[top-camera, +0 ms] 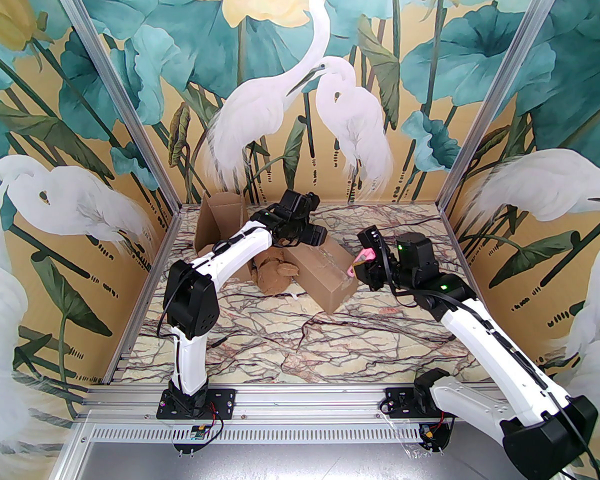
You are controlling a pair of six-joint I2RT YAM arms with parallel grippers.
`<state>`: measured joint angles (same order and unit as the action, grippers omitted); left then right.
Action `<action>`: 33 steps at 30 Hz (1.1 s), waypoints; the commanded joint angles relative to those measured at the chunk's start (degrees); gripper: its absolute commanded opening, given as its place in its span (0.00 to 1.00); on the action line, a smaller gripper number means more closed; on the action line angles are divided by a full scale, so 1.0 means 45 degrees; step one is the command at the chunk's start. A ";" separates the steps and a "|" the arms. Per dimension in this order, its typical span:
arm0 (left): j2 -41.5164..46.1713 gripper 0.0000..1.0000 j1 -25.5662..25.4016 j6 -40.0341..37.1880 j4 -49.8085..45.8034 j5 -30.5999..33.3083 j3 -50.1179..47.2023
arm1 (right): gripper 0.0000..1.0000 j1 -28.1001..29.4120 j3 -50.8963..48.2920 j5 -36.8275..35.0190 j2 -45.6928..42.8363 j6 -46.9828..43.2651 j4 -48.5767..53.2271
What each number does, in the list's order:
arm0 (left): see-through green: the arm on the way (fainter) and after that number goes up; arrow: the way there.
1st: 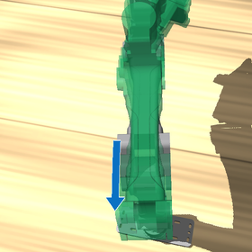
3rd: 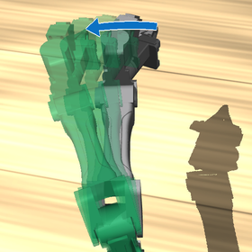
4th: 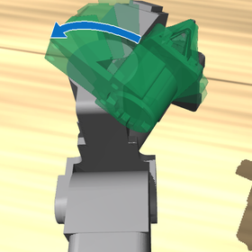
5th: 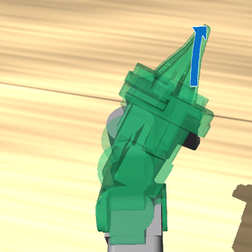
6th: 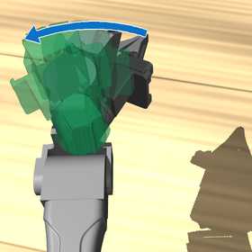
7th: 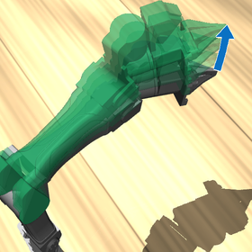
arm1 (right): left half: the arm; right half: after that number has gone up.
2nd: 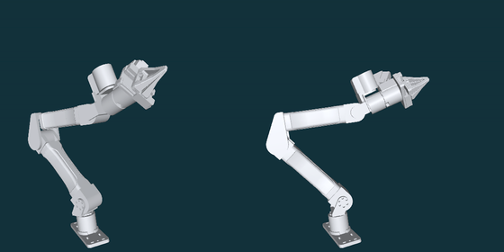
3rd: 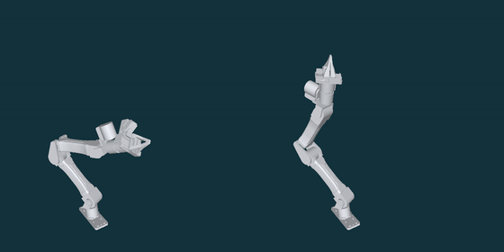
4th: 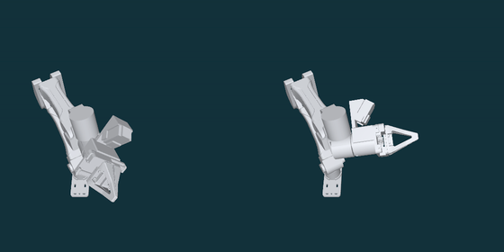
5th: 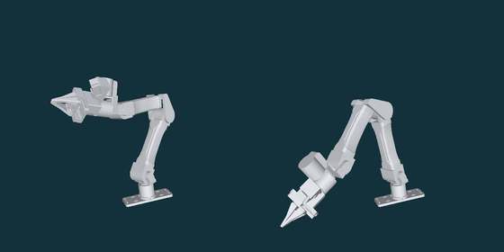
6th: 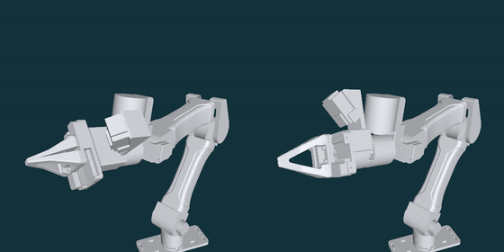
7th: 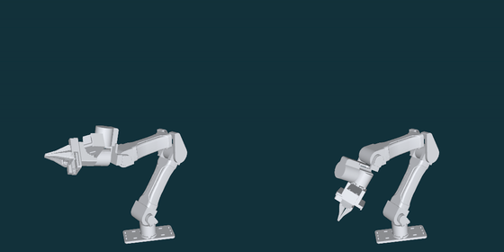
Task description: Unpack the express box
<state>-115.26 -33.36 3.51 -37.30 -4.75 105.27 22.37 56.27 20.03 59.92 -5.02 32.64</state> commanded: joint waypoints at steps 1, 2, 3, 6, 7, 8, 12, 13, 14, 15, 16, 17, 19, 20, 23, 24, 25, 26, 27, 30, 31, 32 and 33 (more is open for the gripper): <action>-0.1379 0.78 0.0735 0.0653 -0.2229 0.0828 -0.0676 | 0.00 -0.0049 -0.0244 0.0485 -0.0086 0.0307 0.1695; -0.1341 0.78 0.0740 0.0683 -0.2219 0.0814 -0.0661 | 0.00 -0.0086 -0.0245 0.0507 -0.0124 0.0356 0.1672; -0.1305 0.78 0.0735 0.0722 -0.2219 0.0807 -0.0660 | 0.00 -0.0124 -0.0243 0.0442 -0.0166 0.0359 0.1659; -0.1228 0.77 0.0735 0.0734 -0.2229 0.0708 -0.0650 | 0.00 -0.0538 -0.0237 -0.0071 -0.0471 0.0439 0.1668; -0.1185 0.77 0.0730 0.0715 -0.2177 0.0612 -0.0665 | 0.00 -0.0791 -0.0251 -0.0191 -0.0588 0.0532 0.1565; -0.1101 0.77 0.0718 0.0724 -0.2122 0.0510 -0.0696 | 0.00 -0.1069 -0.0261 -0.0213 -0.0702 0.0693 0.1404; -0.0651 0.77 0.0590 0.0843 -0.2076 0.0291 -0.0649 | 0.00 -0.1676 -0.0471 -0.0776 -0.0571 0.1520 0.0544; -0.0544 0.78 0.0551 0.0922 -0.2111 0.0257 -0.0603 | 0.00 -0.1718 -0.0561 -0.1138 -0.0452 0.1907 0.0247; -0.0421 0.78 0.0485 0.1052 -0.2148 0.0200 -0.0573 | 0.00 -0.1781 -0.0719 -0.1283 -0.0238 0.2299 -0.0005; -0.0285 0.78 0.0416 0.1197 -0.2159 0.0143 -0.0528 | 0.00 -0.1787 -0.0845 -0.1356 -0.0028 0.2622 -0.0366; -0.0172 0.79 0.0351 0.1295 -0.2180 0.0154 -0.0480 | 0.00 -0.1788 -0.0996 -0.1549 0.0157 0.2991 -0.0726; -0.0031 0.80 0.0274 0.1352 -0.2132 0.0120 -0.0461 | 0.00 -0.1803 -0.1181 -0.1601 0.0354 0.3357 -0.1220; 0.0243 0.82 0.0162 0.1419 -0.2052 0.0191 -0.0332 | 0.00 -0.1804 -0.1483 -0.1599 0.0609 0.4057 -0.2216; 0.0346 0.83 0.0096 0.1384 -0.1993 0.0074 -0.0229 | 0.00 -0.1795 -0.1632 -0.1617 0.0735 0.4440 -0.2654; 0.0684 0.98 -0.0161 0.0619 -0.1553 -0.0067 -0.0033 | 0.00 -0.1797 -0.1891 -0.2057 0.1027 0.5203 -0.3458; 0.0809 0.99 -0.0270 0.0117 -0.1343 -0.0091 -0.0034 | 0.00 -0.1805 -0.1951 -0.2251 0.1092 0.5333 -0.3686; 0.0913 0.99 -0.0392 -0.0320 -0.1161 -0.0018 -0.0067 | 0.00 -0.1822 -0.2005 -0.2496 0.1146 0.5497 -0.3836; 0.1059 0.99 -0.0490 -0.0818 -0.0939 0.0036 -0.0132 | 0.00 -0.1844 -0.2056 -0.2702 0.1180 0.5668 -0.3991; 0.1224 0.99 -0.0588 -0.1422 -0.0729 0.0099 -0.0228 | 0.00 -0.1881 -0.2075 -0.2921 0.1206 0.5782 -0.4129; 0.2009 1.00 -0.0802 -0.3114 0.0366 0.0767 -0.1033 | 0.00 -0.2102 -0.2157 -0.3415 0.1316 0.6243 -0.4462; 0.2292 1.00 -0.0849 -0.3672 0.0809 0.0975 -0.1382 | 0.00 -0.2174 -0.2182 -0.3436 0.1377 0.6365 -0.4586; 0.2622 0.99 -0.0899 -0.4390 0.1201 0.1012 -0.1747 | 0.00 -0.2292 -0.2238 -0.3419 0.1428 0.6505 -0.4756; 0.2894 1.00 -0.0952 -0.5070 0.1641 0.1032 -0.2116 | 0.00 -0.2405 -0.2282 -0.3383 0.1487 0.6658 -0.4927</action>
<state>-107.42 -36.99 -7.75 -36.12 -2.59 98.76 12.64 47.05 7.07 65.65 21.10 14.92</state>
